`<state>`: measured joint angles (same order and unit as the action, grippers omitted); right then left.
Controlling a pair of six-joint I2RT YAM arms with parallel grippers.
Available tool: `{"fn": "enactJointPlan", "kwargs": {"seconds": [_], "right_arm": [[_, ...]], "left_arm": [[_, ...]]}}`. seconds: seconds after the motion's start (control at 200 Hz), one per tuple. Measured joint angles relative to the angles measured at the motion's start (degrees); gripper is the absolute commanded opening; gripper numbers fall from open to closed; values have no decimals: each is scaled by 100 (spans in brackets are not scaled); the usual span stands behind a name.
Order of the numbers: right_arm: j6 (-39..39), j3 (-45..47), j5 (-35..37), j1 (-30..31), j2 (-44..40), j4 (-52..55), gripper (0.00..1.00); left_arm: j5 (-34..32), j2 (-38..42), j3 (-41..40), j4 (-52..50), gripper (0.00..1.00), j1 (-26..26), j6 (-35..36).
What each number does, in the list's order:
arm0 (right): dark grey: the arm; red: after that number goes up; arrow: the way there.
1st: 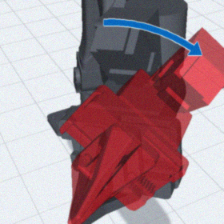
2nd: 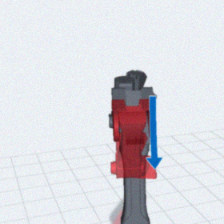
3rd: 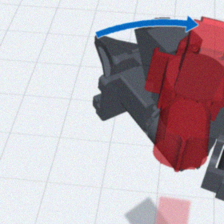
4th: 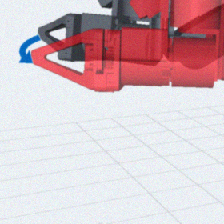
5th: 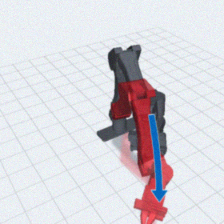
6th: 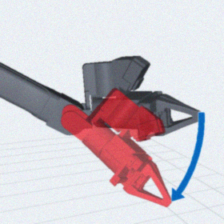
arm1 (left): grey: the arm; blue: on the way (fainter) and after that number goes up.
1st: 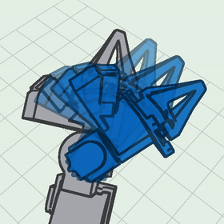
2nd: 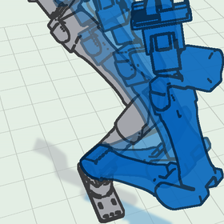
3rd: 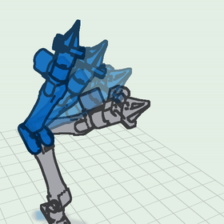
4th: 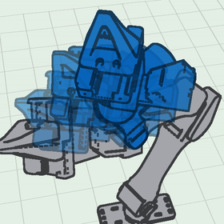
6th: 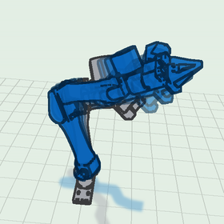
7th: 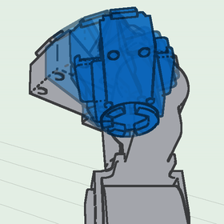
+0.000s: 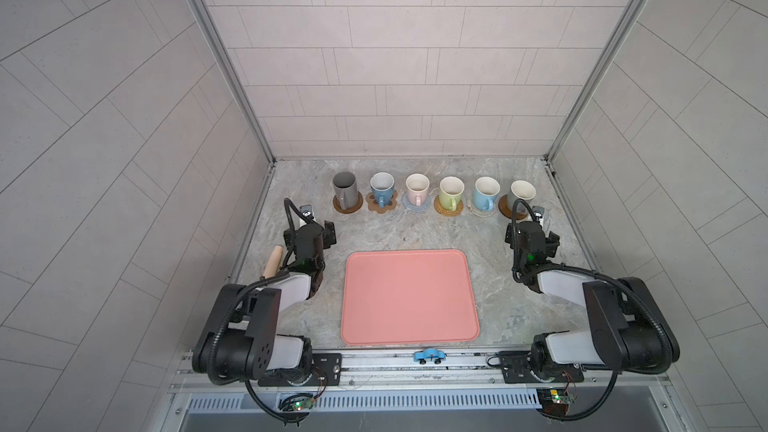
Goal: Place cups on coasters
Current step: Reset both arms
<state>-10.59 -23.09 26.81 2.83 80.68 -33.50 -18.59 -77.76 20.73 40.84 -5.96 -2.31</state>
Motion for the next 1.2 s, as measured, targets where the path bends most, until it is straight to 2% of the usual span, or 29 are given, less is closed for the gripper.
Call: {"fn": "enactJointPlan", "kwargs": {"seconds": [0.19,0.525,0.63,0.696,1.201], "right_arm": [[321,74,-538,39,616,-970,100],[417,28,-699,55,656,-975,99],[417,26,-704,55,654,-970,100],[415,26,-708,55,651,-970,100],[415,24,-708,66,647,-964,100]], "left_arm": [[205,57,-50,42,100,149,79],[621,-461,302,11,100,208,166],[691,-1064,280,654,100,208,153],[739,-1292,326,415,100,221,146],[789,-1379,326,817,100,236,105]]}}
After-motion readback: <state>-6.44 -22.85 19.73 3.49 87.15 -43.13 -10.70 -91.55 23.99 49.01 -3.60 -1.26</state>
